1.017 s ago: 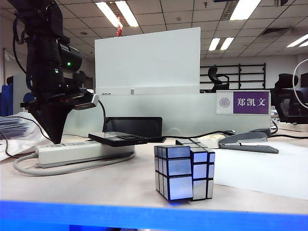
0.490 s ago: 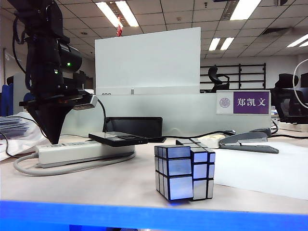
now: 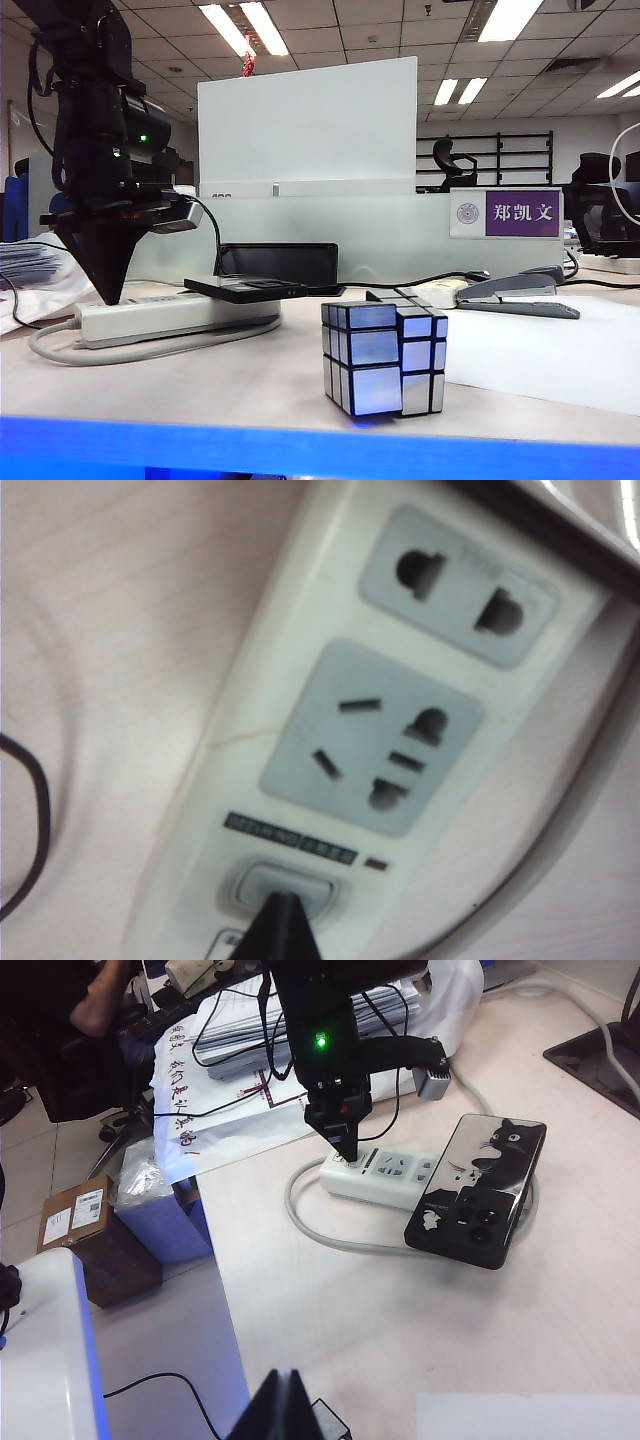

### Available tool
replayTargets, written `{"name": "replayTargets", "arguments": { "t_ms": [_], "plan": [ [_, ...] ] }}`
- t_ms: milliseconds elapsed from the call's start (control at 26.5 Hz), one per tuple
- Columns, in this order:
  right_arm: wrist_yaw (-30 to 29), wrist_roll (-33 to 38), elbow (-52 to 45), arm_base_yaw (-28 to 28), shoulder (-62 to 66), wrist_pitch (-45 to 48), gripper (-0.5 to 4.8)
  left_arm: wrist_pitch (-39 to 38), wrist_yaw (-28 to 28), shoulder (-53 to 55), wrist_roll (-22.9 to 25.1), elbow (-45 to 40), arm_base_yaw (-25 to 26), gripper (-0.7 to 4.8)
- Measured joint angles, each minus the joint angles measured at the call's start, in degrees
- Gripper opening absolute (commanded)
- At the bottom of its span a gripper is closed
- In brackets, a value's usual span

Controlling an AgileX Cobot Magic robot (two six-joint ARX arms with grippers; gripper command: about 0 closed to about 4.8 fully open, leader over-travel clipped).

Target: Press the button on the power strip.

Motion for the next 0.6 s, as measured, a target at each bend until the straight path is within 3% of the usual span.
{"name": "replayTargets", "arguments": {
  "t_ms": [603],
  "plan": [
    [0.11, -0.83, 0.00, 0.00, -0.02, 0.22, 0.00, -0.33, 0.85, 1.90, 0.20, 1.31, 0.17, -0.05]
  ]
}}
